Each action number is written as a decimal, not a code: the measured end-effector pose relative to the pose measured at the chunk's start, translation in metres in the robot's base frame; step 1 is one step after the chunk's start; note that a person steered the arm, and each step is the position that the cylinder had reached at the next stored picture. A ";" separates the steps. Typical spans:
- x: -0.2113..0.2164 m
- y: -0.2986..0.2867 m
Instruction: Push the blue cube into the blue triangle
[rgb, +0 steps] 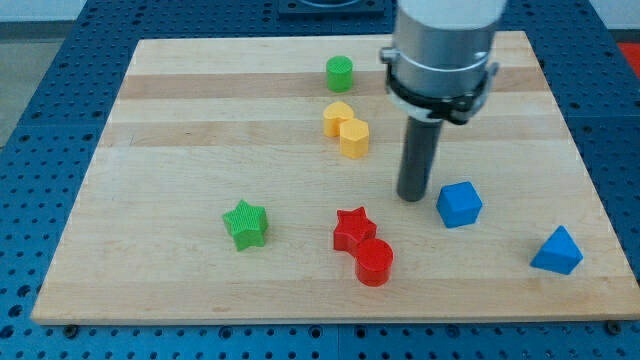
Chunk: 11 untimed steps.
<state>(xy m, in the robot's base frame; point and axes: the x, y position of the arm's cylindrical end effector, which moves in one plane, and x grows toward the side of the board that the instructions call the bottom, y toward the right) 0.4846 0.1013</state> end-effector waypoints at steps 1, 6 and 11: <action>0.001 0.044; 0.022 0.019; 0.034 0.068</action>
